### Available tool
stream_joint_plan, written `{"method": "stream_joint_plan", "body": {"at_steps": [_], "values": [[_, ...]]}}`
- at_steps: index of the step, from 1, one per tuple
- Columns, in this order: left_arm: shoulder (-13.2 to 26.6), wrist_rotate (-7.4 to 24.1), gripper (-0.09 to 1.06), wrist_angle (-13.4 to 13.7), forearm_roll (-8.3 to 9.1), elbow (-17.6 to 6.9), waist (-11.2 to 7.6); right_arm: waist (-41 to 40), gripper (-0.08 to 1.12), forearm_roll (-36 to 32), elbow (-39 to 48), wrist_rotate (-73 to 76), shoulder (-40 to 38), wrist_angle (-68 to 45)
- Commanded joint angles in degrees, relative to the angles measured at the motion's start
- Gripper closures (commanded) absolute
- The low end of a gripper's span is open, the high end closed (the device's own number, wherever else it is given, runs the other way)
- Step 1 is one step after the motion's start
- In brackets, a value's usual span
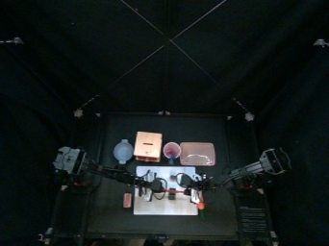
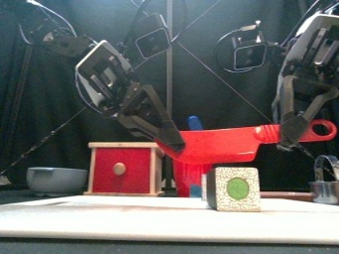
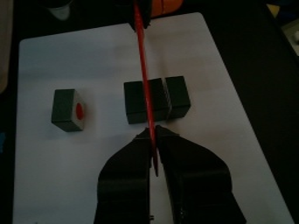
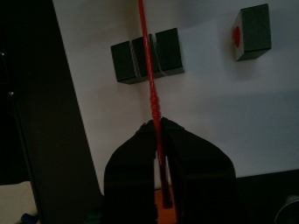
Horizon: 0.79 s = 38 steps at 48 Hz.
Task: Place sushi on board then cut the sushi with the knife then place the pieces on the plate
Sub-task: Cut the sushi into 4 pieces
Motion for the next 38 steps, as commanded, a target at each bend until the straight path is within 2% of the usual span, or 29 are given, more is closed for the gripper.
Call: {"method": "stream_joint_plan", "body": {"at_steps": [1, 38], "values": [[0.0, 0.09, 0.49, 0.0, -0.09, -0.88, -0.35, -0.09, 0.77, -0.18, -0.7, 0.35, -0.35, 0.18], [0.26, 0.26, 0.49, 0.0, 0.0, -0.88, -0.09, -0.44, 0.77, -1.49, -0.7, 0.26, -1.32, 0.35]]}}
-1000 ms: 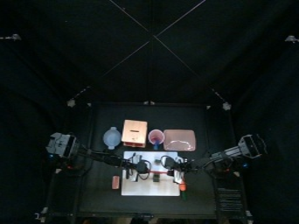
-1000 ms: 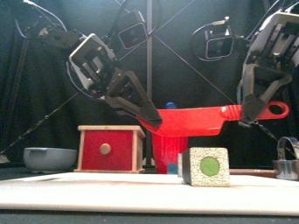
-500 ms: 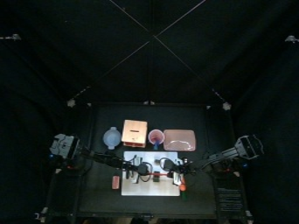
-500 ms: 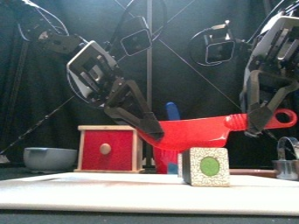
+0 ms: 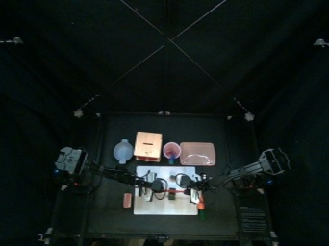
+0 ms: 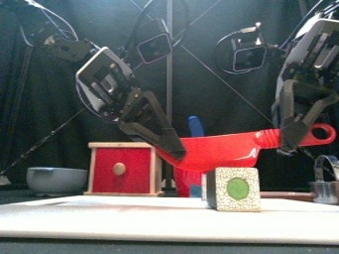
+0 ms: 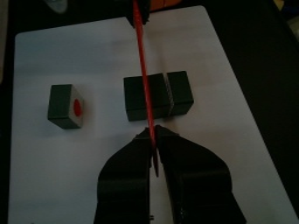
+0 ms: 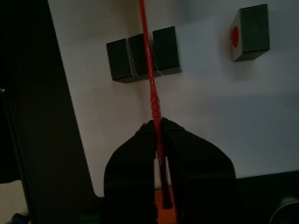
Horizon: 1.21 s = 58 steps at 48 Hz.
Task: Place sushi on board then cut the sushi with the knife then place the pieces on the plate
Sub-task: Cut the sushi into 4 pieces
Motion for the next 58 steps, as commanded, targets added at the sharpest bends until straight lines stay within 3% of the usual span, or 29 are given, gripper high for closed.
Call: {"method": "stream_joint_plan", "body": {"at_steps": [1, 30, 58], "values": [[-0.79, 0.09, 0.49, 0.0, 0.18, -0.7, -0.18, -0.18, 0.77, 0.09, -0.7, 0.26, -1.85, 0.18], [-0.35, 0.09, 0.49, 0.09, 0.26, -0.88, 0.62, -0.79, 0.77, -0.35, -0.35, 0.26, -2.81, 0.18], [-0.53, 0.0, 0.49, 0.09, 0.09, -0.7, 0.26, -0.44, 0.77, 0.26, -0.26, 0.35, -2.55, -0.09]]}}
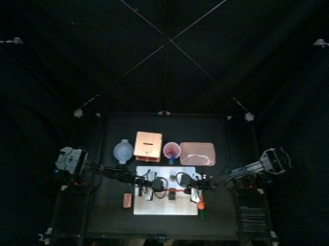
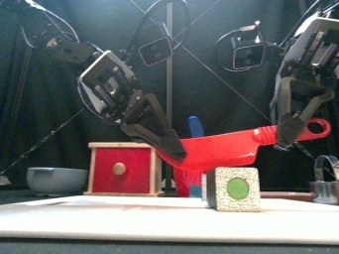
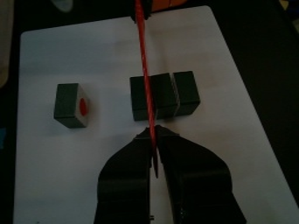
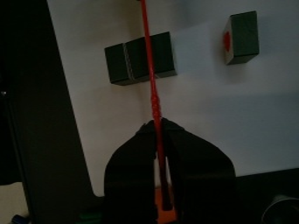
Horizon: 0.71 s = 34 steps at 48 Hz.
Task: Place sushi on board then cut the sushi with the knife then place the pieces on the plate
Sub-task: Cut the sushi into 4 pieces
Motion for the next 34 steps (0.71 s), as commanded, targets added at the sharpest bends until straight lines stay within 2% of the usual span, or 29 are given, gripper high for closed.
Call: {"method": "stream_joint_plan", "body": {"at_steps": [1, 34], "values": [[-0.7, -0.09, 0.49, 0.09, 0.0, -0.62, -0.44, 0.18, 0.77, 0.44, -0.26, 0.18, -1.23, -0.18], [-0.18, -0.35, 0.49, 0.09, -0.09, -0.35, -0.62, 0.35, 0.77, 0.7, -0.26, 0.18, 0.7, -0.35]]}}
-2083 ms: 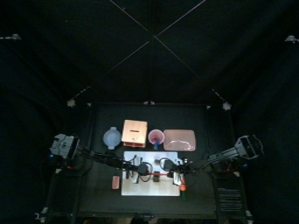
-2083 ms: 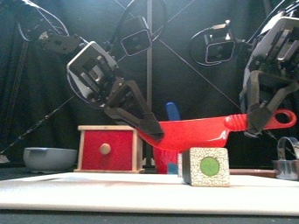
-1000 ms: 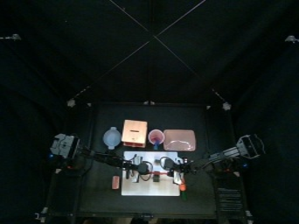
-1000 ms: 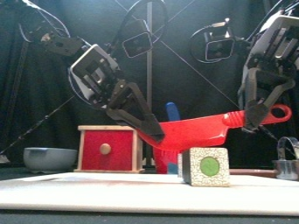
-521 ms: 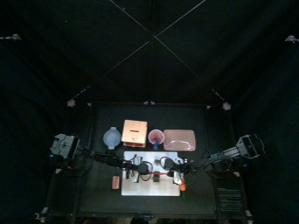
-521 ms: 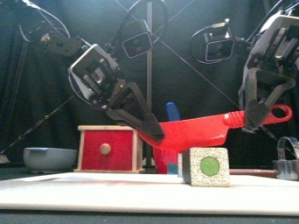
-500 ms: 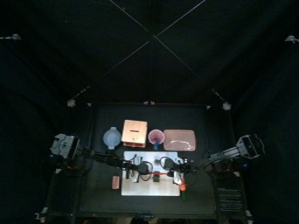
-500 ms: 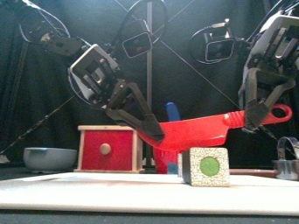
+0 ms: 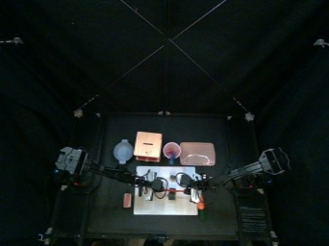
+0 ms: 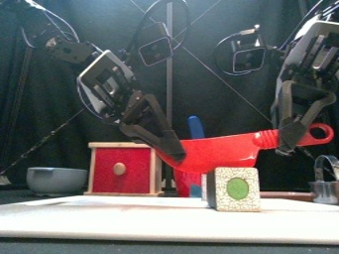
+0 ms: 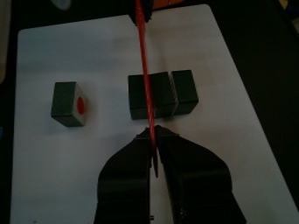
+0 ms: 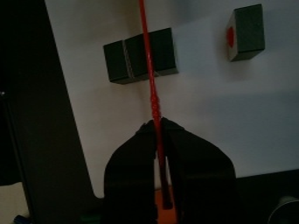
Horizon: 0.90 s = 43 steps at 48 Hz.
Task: Place sushi on board then cut the sushi with the knife then place the pieces on the plate
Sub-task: Cut the sushi into 4 pieces
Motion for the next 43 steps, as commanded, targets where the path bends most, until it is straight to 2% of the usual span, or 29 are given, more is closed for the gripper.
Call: {"method": "stream_joint_plan", "body": {"at_steps": [1, 18, 36, 43], "values": [[-0.35, 0.0, 0.49, -0.09, -0.09, -0.44, -0.44, 0.09, 0.77, 0.26, -0.35, 0.26, -0.44, 0.0], [2.29, 0.09, 0.49, -0.09, -1.41, -0.88, -0.35, 0.18, 0.77, 1.41, -0.7, 0.26, 4.04, -0.44], [3.6, 0.35, 0.49, -0.09, -1.41, -1.05, 0.09, -0.18, 0.77, 1.14, -1.23, 0.18, 7.21, -0.09], [3.6, 0.44, 0.49, -0.09, -1.23, -1.14, 1.23, -0.35, 0.77, 0.09, -1.05, 0.09, 6.94, 0.53]]}}
